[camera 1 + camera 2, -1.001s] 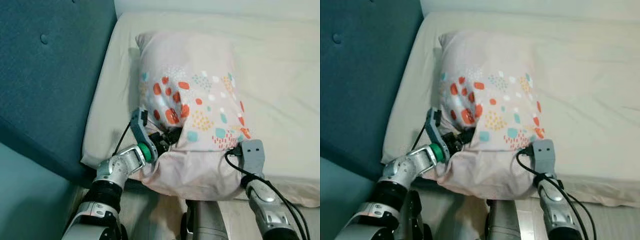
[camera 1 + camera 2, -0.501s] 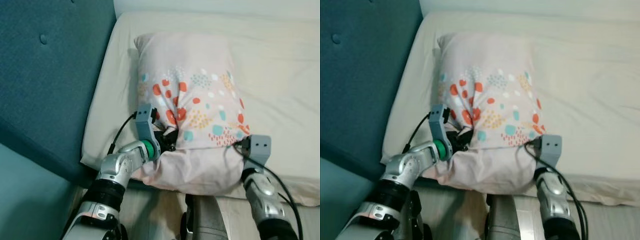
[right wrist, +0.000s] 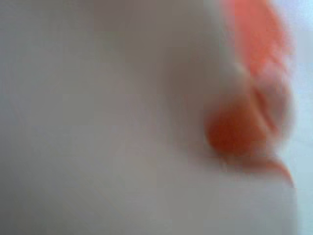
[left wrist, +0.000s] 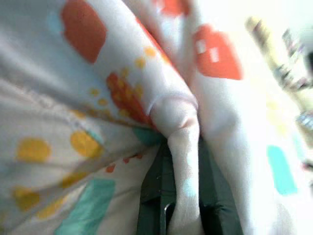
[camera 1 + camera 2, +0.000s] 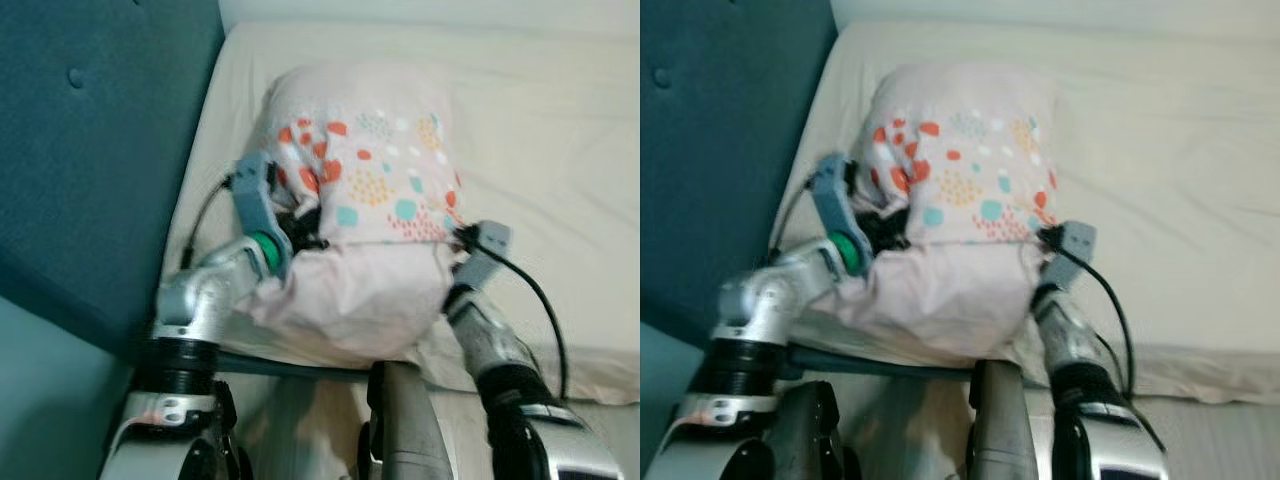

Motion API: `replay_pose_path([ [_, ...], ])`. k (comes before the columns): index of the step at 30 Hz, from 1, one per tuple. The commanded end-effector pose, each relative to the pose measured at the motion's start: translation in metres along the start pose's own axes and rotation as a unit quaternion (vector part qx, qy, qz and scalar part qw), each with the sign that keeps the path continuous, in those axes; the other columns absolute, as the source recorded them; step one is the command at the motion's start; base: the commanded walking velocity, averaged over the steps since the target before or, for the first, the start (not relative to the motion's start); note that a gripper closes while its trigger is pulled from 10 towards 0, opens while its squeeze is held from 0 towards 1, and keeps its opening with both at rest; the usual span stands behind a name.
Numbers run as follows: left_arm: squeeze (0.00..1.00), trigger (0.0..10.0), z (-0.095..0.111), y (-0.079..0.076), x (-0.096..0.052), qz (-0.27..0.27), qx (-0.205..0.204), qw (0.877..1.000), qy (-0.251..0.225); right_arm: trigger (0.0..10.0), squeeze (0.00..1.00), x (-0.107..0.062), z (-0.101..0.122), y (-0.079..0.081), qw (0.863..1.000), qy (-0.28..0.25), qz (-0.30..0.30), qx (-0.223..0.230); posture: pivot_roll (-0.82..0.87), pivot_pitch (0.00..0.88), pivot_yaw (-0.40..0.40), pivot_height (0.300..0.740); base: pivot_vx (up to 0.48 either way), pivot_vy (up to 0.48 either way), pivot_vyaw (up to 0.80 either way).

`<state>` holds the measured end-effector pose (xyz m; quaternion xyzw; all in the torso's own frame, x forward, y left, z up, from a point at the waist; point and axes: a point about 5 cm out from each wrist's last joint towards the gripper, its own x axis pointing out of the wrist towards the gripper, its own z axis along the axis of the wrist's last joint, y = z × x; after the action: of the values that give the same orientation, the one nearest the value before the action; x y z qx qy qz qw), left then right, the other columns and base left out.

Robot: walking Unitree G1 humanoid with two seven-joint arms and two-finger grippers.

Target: Clean up the room

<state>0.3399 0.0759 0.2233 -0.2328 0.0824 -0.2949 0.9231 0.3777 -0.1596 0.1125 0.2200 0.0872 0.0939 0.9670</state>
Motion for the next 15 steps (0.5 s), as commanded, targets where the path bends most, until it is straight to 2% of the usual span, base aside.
replay_pose_path([
  [1,0.00,0.0,0.007,-0.026,-0.001,-0.071,0.003,0.997,-0.002,10.0,0.00,0.012,0.003,0.031,0.999,0.007,0.051,0.004,0.04,0.182,0.066,0.584,0.000,0.000,0.00],
  [2,0.00,0.0,0.007,-0.026,-0.001,-0.071,0.003,0.997,-0.002,10.0,0.00,0.012,0.003,0.031,0.999,0.007,0.051,0.004,0.04,0.182,0.066,0.584,0.000,0.000,0.00],
  [3,0.00,0.0,0.023,-0.037,-0.008,-0.109,0.021,0.994,-0.027,10.0,0.00,0.021,0.014,0.049,0.998,0.000,0.068,0.006,0.06,0.187,0.058,0.584,0.000,0.000,0.00],
  [6,0.00,0.0,0.029,-0.041,-0.011,-0.119,0.028,0.992,-0.036,10.0,0.00,0.024,0.019,0.055,0.997,-0.004,0.074,0.009,0.06,0.187,0.058,0.584,0.000,0.000,0.00],
  [10,0.00,0.0,0.057,-0.052,-0.021,-0.150,0.077,0.982,-0.081,10.0,0.00,0.037,0.059,0.101,0.990,-0.056,0.132,-0.002,0.09,0.202,0.043,0.584,0.000,0.000,0.00],
  [11,0.00,0.0,0.057,-0.052,-0.021,-0.150,0.077,0.982,-0.081,10.0,0.00,0.037,0.059,0.101,0.990,-0.056,0.132,-0.002,0.09,0.202,0.043,0.584,0.000,0.000,0.00],
  [13,0.00,0.0,0.062,-0.051,-0.024,-0.141,0.086,0.982,-0.088,10.0,0.00,0.039,0.076,0.113,0.986,-0.077,0.150,-0.016,0.09,0.205,0.040,0.584,0.000,0.000,0.00],
  [15,0.00,0.0,0.063,-0.043,-0.026,-0.115,0.093,0.985,-0.089,10.0,0.00,0.039,0.094,0.125,0.981,-0.095,0.164,-0.052,0.09,0.210,0.035,0.584,0.000,0.000,0.00],
])
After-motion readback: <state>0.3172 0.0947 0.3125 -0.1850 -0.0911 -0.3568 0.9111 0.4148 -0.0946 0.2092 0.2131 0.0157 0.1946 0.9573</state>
